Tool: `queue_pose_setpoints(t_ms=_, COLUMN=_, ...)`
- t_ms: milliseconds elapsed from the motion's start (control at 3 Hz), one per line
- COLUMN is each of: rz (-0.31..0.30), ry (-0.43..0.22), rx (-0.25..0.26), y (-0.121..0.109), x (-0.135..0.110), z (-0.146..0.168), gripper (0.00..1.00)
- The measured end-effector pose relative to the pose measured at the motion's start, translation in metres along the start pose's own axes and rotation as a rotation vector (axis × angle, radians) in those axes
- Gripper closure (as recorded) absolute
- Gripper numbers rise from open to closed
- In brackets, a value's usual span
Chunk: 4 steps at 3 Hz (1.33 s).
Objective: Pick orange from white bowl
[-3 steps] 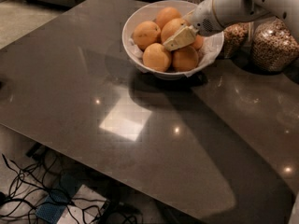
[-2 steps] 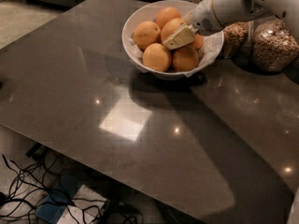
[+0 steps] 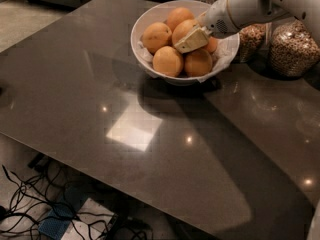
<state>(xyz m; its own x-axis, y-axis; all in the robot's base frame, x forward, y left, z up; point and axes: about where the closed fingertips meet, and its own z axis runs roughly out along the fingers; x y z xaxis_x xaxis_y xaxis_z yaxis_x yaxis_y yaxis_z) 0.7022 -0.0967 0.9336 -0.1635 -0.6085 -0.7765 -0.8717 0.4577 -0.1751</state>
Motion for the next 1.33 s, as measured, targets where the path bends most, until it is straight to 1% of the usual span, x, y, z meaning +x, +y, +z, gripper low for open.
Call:
queue_pose_setpoints(t_ms=333, rz=-0.011, ry=-0.020, rx=0.000, y=0.001, x=-0.006, z=-0.007, gripper=1.00)
queue_pose_setpoints(t_ms=667, rz=-0.038, ry=-0.041, rx=0.015, y=0.005, x=-0.016, z=-0.025, gripper=1.00)
queue_pose_setpoints(t_ms=1000, rz=-0.090, ry=-0.054, rx=0.041, y=0.009, x=-0.026, z=-0.053, gripper=1.00)
queue_pose_setpoints(t_ms=1333, rz=-0.129, ry=-0.051, rx=0.010, y=0.015, x=-0.022, z=-0.074, gripper=1.00)
